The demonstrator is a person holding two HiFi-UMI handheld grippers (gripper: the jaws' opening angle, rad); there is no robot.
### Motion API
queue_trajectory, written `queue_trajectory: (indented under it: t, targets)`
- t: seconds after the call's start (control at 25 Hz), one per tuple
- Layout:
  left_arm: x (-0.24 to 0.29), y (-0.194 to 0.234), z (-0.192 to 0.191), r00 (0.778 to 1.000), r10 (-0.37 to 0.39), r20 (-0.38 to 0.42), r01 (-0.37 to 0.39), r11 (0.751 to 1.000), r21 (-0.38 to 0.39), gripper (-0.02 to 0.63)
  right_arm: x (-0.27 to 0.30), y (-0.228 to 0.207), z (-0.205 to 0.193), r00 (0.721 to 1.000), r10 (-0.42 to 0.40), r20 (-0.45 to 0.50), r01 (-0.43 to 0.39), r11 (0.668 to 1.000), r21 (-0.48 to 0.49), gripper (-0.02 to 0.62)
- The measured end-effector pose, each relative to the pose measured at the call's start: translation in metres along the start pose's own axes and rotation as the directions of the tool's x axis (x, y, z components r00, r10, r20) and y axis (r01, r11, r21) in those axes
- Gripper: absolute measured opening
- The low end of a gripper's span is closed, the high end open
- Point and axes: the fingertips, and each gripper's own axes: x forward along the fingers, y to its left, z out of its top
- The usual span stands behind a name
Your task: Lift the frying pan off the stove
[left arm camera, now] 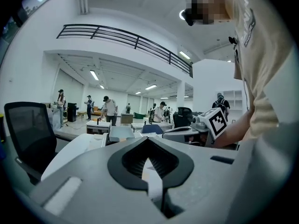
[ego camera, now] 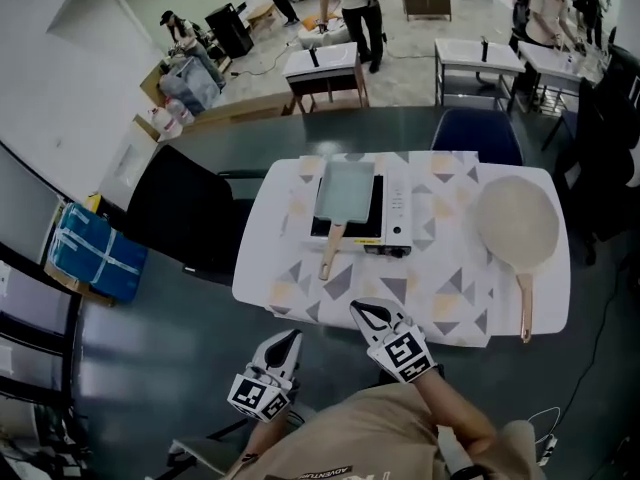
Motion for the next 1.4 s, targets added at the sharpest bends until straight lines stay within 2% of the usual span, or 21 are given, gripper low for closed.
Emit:
queue_trajectory:
  t: [0.4, 0.68, 0.88, 1.04, 1.4]
  targets:
    - [0.063, 0.028, 0.003, 1.000, 0.003, -0.030, -0.004, 0.999, -0.034, -0.002, 0.014, -0.059, -0.031, 0.997, 0.008, -0.082, -0.004, 0.999, 0.039, 0.003]
    - [0.085, 0.030, 0.007, 0.998, -0.037, -0.042, 0.036, 0.999, -0.026, -0.002, 0.025, -0.071, -0.032, 0.995, 0.005, -0.096, -0.002, 0.999, 0.035, 0.003]
    - [0.091, 0.046, -0.007, 0.996, -0.068, -0.059, 0.065, 0.997, -0.045, -0.002, 0.042, -0.072, -0.028, 0.995, -0.003, -0.099, 0.006, 1.000, 0.028, 0.003]
    - [0.096, 0.060, -0.010, 0.991, -0.116, -0.063, 0.111, 0.991, -0.075, -0.002, 0.053, -0.074, -0.024, 0.993, -0.058, -0.106, 0.061, 0.998, 0.024, 0.003]
    - [0.112, 0.101, 0.013, 0.956, -0.290, -0.043, 0.288, 0.957, -0.045, -0.002, 0.093, -0.073, 0.013, 0.974, -0.201, -0.109, 0.203, 0.979, 0.009, 0.003]
